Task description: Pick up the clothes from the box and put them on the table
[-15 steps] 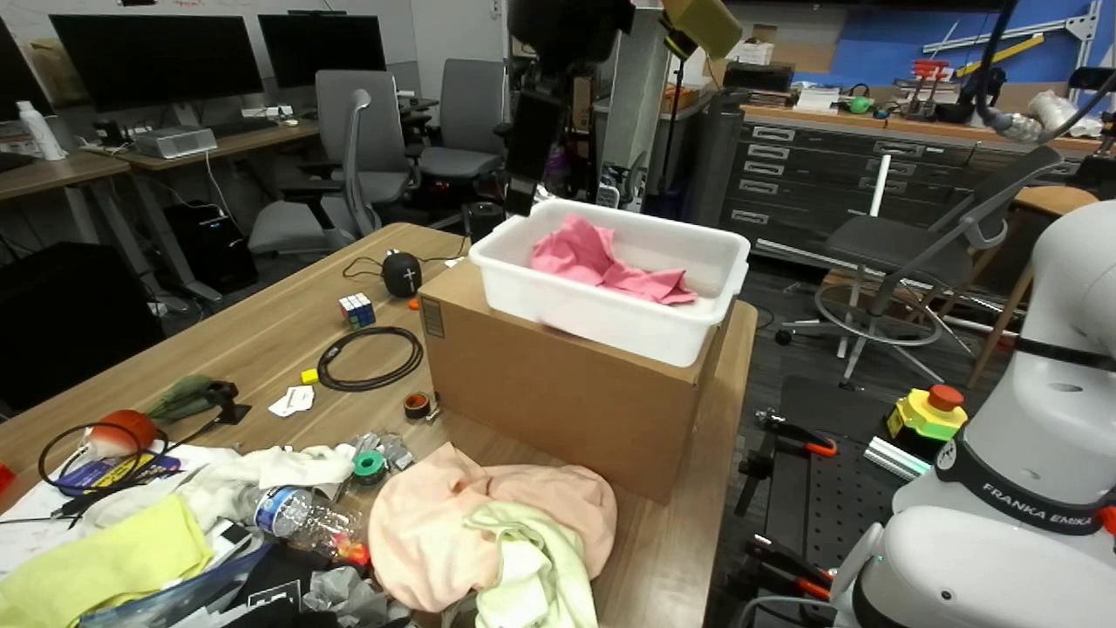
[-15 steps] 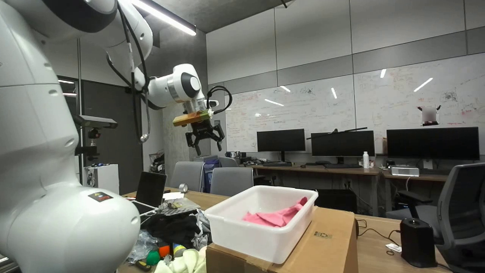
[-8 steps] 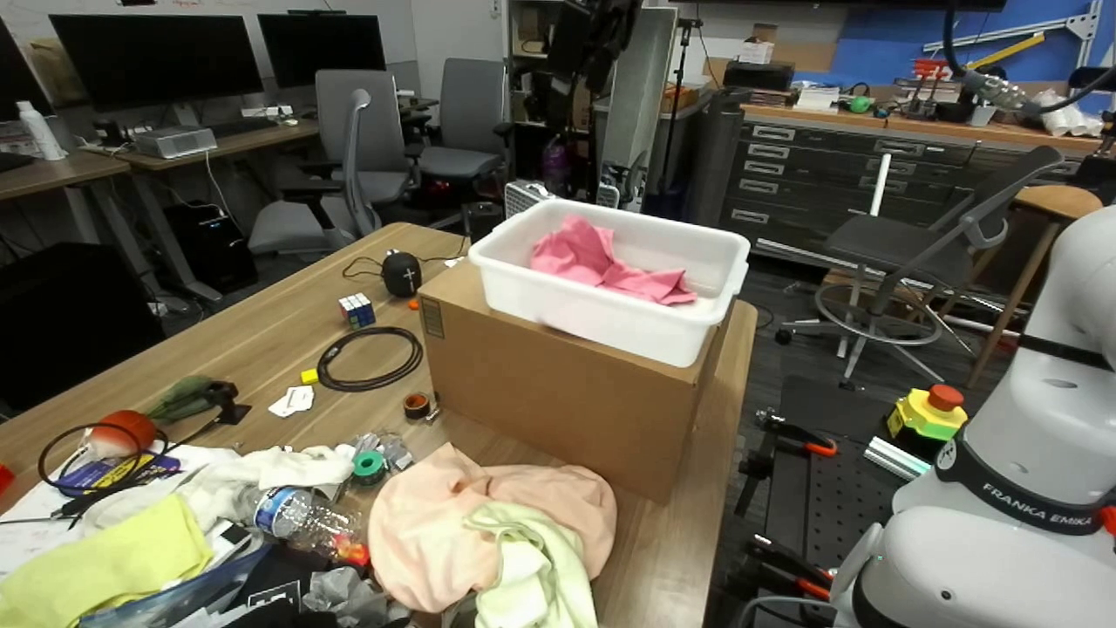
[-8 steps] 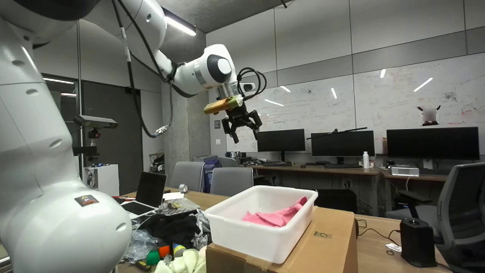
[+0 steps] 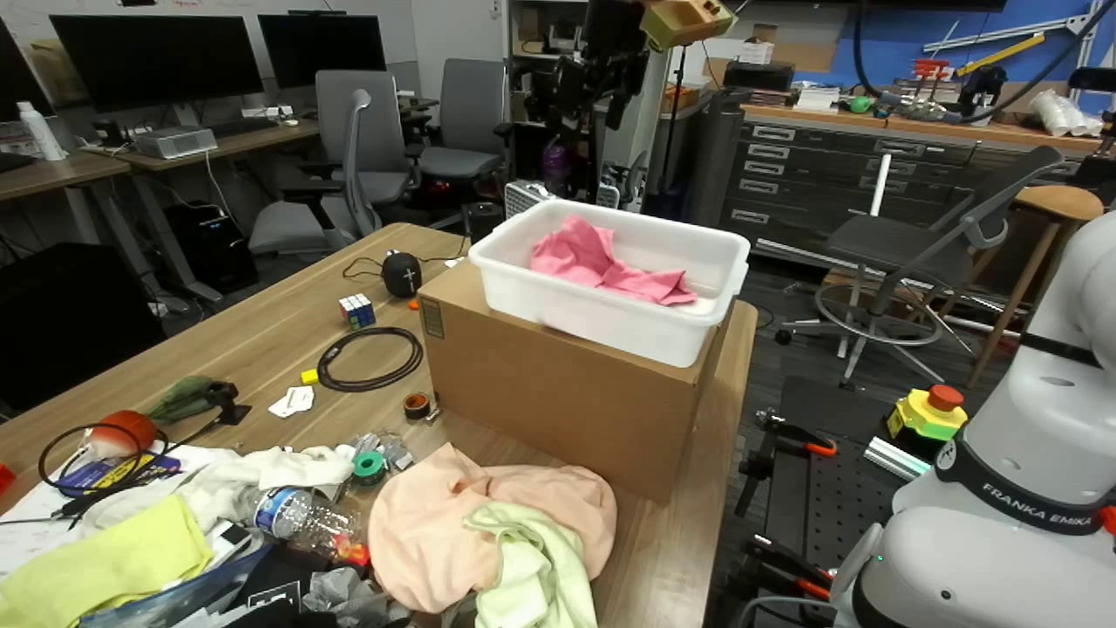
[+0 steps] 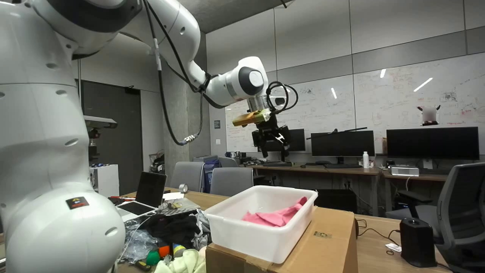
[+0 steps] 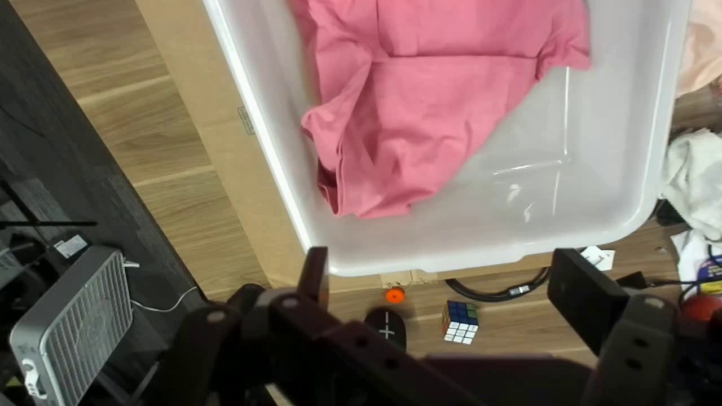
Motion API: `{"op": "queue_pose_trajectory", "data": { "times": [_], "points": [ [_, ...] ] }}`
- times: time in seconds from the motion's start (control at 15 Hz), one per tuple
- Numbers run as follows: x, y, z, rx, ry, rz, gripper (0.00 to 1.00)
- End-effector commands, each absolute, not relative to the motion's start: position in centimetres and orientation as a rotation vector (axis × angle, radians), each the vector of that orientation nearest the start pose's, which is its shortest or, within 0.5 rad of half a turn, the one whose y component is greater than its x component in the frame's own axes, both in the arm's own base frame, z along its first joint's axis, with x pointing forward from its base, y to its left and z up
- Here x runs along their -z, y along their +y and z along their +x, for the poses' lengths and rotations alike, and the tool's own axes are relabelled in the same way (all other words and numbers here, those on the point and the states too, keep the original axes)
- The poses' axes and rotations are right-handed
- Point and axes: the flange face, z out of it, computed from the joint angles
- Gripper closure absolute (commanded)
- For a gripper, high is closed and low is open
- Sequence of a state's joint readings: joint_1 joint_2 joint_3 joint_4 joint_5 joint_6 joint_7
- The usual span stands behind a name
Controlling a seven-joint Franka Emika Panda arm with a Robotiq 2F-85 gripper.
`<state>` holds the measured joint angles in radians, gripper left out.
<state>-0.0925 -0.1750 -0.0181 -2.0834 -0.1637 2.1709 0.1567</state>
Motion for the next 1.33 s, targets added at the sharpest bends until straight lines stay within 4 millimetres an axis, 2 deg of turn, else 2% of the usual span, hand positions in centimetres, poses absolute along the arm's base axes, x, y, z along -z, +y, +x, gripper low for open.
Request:
{"op": "queue_pose_trajectory", "data": {
  "times": [0.0, 0.27, 0.47, 0.87, 1.27],
  "points": [
    [-52.3, -7.7, 55.6, 0.411, 0.374, -3.219, 0.00],
    [-49.9, -7.8, 57.7, 0.328, 0.415, -3.176, 0.00],
    [-47.4, -7.7, 58.7, 0.234, 0.468, -3.133, 0.00],
    [-41.8, -8.6, 58.9, 0.018, 0.576, -3.092, 0.00],
    [-37.9, -9.1, 59.0, -0.116, 0.633, -3.090, 0.00]
  ]
}}
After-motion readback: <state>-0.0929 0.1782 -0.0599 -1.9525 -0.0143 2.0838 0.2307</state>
